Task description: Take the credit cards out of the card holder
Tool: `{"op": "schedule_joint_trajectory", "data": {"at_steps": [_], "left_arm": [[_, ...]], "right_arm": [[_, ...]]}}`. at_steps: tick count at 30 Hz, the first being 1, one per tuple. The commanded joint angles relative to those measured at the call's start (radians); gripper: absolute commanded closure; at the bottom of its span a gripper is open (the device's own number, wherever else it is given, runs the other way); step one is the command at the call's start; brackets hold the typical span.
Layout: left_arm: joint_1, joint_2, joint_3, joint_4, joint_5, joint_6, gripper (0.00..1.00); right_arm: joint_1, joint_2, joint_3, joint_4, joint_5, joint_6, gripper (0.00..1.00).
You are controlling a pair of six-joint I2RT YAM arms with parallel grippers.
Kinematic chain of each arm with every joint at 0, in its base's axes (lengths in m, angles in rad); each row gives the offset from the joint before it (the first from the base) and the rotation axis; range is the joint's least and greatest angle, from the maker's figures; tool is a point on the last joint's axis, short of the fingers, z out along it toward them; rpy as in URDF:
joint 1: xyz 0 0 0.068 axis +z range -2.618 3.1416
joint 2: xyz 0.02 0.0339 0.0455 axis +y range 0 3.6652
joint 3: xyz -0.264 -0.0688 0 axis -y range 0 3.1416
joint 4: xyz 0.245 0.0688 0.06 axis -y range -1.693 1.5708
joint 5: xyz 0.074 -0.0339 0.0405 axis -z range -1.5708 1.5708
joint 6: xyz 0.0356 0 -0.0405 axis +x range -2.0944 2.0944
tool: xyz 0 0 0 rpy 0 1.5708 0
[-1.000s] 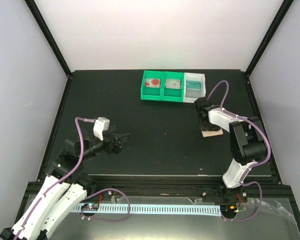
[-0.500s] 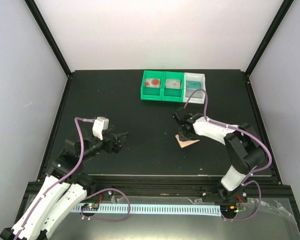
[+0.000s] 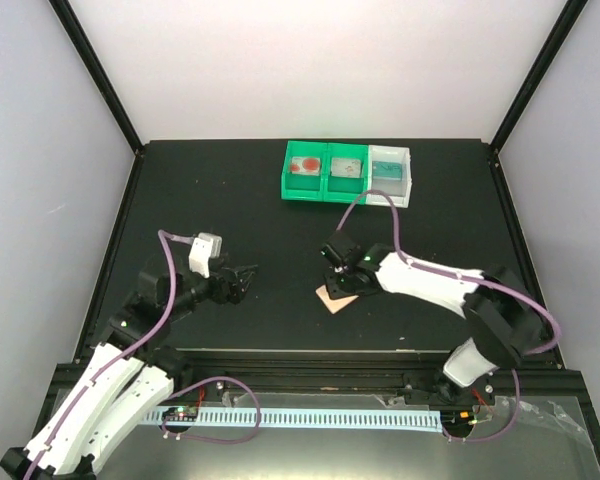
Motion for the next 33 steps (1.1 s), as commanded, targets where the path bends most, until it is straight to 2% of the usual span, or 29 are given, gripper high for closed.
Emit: {"op": "schedule_joint_trajectory", "data": {"at_steps": [1, 4, 7, 12, 16, 22, 27, 31, 33], "left_arm": [[-0.006, 0.059, 0.024, -0.015, 0.029, -0.051, 0.01], [-0.006, 0.111, 0.016, 0.031, 0.102, -0.078, 0.02], [-0.008, 0.171, 0.017, 0.075, 0.164, -0.093, 0.03], [-0.009, 0.224, 0.014, 0.089, 0.172, -0.101, 0.03], [-0.009, 0.237, -0.018, 0.092, 0.175, -0.113, 0.03], [-0.011, 0.211, -0.085, 0.136, 0.209, -0.128, 0.03], [-0.011, 0.252, -0.076, 0.122, 0.225, -0.144, 0.04], [-0.012, 0.272, -0.088, 0.138, 0.241, -0.157, 0.06], [-0.012, 0.270, -0.096, 0.142, 0.239, -0.163, 0.06]], "right_arm": [[0.001, -0.165, -0.067, 0.035, 0.002, 0.100, 0.61], [0.000, -0.252, -0.145, 0.096, -0.024, 0.192, 0.61], [0.000, -0.307, -0.240, 0.219, -0.067, 0.336, 0.56], [-0.001, -0.359, -0.341, 0.322, -0.035, 0.519, 0.52], [-0.001, -0.367, -0.464, 0.507, -0.037, 0.691, 0.48], [-0.003, -0.302, -0.545, 0.644, -0.007, 0.784, 0.38], [-0.005, -0.221, -0.540, 0.762, -0.035, 0.771, 0.31], [-0.010, -0.163, -0.568, 0.875, -0.033, 0.799, 0.34], [-0.014, -0.140, -0.610, 0.971, -0.029, 0.791, 0.44]]}}
